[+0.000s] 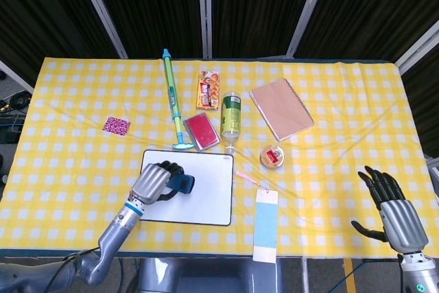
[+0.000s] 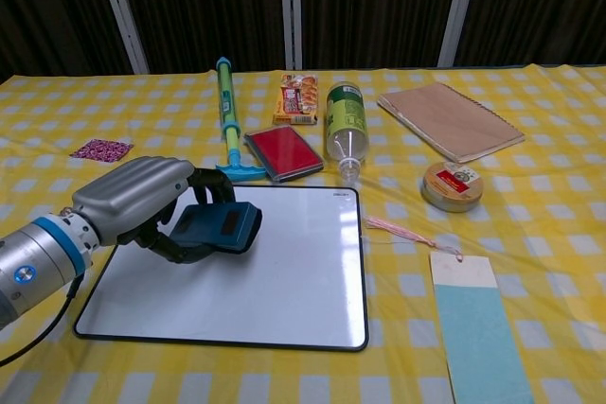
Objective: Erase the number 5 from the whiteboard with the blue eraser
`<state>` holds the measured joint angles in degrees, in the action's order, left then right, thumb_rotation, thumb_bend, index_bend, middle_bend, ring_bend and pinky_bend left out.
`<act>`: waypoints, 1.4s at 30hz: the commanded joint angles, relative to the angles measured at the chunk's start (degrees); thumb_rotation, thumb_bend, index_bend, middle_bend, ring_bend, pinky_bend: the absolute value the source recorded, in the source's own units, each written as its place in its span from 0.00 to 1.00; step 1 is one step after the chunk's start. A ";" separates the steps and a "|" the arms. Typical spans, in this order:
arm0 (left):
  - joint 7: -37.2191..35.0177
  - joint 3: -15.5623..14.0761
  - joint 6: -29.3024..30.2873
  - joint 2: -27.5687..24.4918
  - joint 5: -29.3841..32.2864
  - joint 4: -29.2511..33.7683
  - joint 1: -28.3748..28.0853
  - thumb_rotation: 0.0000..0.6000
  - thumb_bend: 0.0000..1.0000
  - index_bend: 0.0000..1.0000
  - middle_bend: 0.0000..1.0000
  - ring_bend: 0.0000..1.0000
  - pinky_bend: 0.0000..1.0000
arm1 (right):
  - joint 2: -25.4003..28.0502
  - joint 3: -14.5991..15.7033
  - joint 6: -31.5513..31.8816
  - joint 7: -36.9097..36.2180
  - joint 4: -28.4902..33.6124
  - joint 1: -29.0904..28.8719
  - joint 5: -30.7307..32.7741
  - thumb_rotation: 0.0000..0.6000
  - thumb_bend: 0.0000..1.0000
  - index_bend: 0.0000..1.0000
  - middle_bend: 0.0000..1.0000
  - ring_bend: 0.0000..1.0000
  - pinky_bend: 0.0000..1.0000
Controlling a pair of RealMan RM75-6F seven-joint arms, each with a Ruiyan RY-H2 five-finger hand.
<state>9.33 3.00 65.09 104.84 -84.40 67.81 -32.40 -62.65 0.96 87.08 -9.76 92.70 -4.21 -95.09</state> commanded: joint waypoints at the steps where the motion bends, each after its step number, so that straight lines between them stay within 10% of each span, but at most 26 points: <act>1: -0.70 0.00 -0.18 1.08 -0.17 -1.44 -0.21 1.00 0.56 0.85 0.65 0.55 0.58 | -0.05 -0.01 -0.11 -0.01 -0.08 -0.05 0.07 1.00 0.04 0.00 0.00 0.00 0.00; 42: -6.03 -0.63 1.07 1.88 -2.12 -4.20 0.51 1.00 0.56 0.85 0.65 0.55 0.58 | -0.27 0.21 0.09 0.41 -0.09 0.07 -0.23 1.00 0.04 0.00 0.00 0.00 0.00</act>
<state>3.40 2.21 66.26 106.72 -86.66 63.86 -31.83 -62.92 1.17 87.16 -9.34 92.61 -4.13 -95.32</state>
